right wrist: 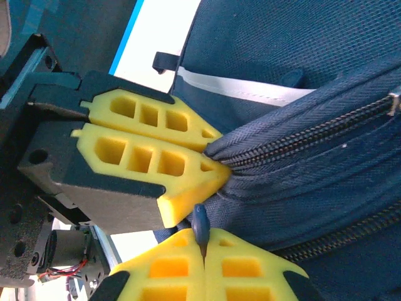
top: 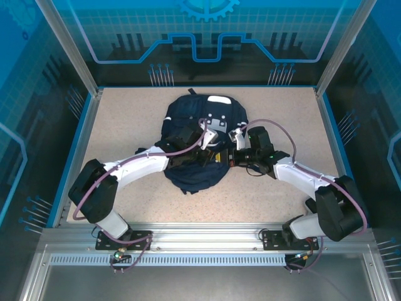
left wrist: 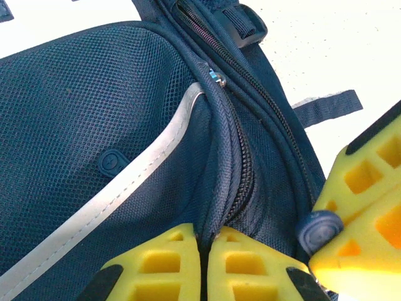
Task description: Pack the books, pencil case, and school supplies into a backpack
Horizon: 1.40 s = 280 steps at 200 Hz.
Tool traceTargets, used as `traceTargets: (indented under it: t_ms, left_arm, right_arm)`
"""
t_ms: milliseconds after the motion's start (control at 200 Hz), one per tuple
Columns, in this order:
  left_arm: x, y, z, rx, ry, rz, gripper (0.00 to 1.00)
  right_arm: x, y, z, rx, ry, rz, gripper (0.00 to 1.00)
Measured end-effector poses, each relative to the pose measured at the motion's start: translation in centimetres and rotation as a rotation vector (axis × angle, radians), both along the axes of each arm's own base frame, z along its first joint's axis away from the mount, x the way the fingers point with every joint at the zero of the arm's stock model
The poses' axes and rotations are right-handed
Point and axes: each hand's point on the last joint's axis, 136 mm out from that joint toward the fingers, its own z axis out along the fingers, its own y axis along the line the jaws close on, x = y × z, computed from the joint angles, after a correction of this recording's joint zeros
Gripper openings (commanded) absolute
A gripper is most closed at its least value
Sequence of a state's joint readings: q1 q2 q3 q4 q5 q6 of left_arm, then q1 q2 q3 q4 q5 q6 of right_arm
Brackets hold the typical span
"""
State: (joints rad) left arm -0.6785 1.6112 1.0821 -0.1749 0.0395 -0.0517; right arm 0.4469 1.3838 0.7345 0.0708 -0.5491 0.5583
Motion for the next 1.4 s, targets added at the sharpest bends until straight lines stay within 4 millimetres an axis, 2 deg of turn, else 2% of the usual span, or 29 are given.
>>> traceTargets:
  t_ms: [95, 155, 280, 460, 580, 780, 885, 1401]
  left_arm:
    - [0.0, -0.2, 0.2, -0.013, -0.001, -0.004, 0.03]
    - [0.3, -0.5, 0.6, -0.029, -0.018, -0.007, 0.03]
    - [0.8, -0.8, 1.3, -0.060, -0.048, -0.009, 0.03]
    - [0.6, -0.5, 1.9, -0.084, -0.068, -0.020, 0.03]
    - [0.3, -0.2, 2.4, -0.089, -0.088, -0.033, 0.03]
    - [0.0, 0.1, 2.8, -0.098, -0.109, -0.051, 0.03]
    - [-0.1, 0.3, 2.9, -0.097, -0.118, -0.055, 0.04]
    - [-0.3, 0.3, 3.0, -0.106, -0.126, -0.059, 0.04]
  right_arm:
    - [0.1, -0.3, 0.3, -0.006, -0.001, -0.021, 0.25]
    - [-0.3, -0.6, 0.6, -0.009, 0.001, -0.024, 0.36]
    - [-0.6, -2.0, 1.9, -0.013, 0.001, -0.068, 0.48]
    - [0.4, -5.0, 1.9, -0.032, 0.086, -0.191, 0.52]
    - [1.3, -5.7, 2.5, -0.016, 0.162, -0.249, 0.53]
    - [2.9, -4.8, 4.2, 0.062, 0.270, -0.289, 0.55]
    - [3.6, -4.2, 4.5, 0.094, 0.327, -0.299, 0.55]
    - [5.1, -1.9, 2.8, 0.123, 0.488, -0.287, 0.55]
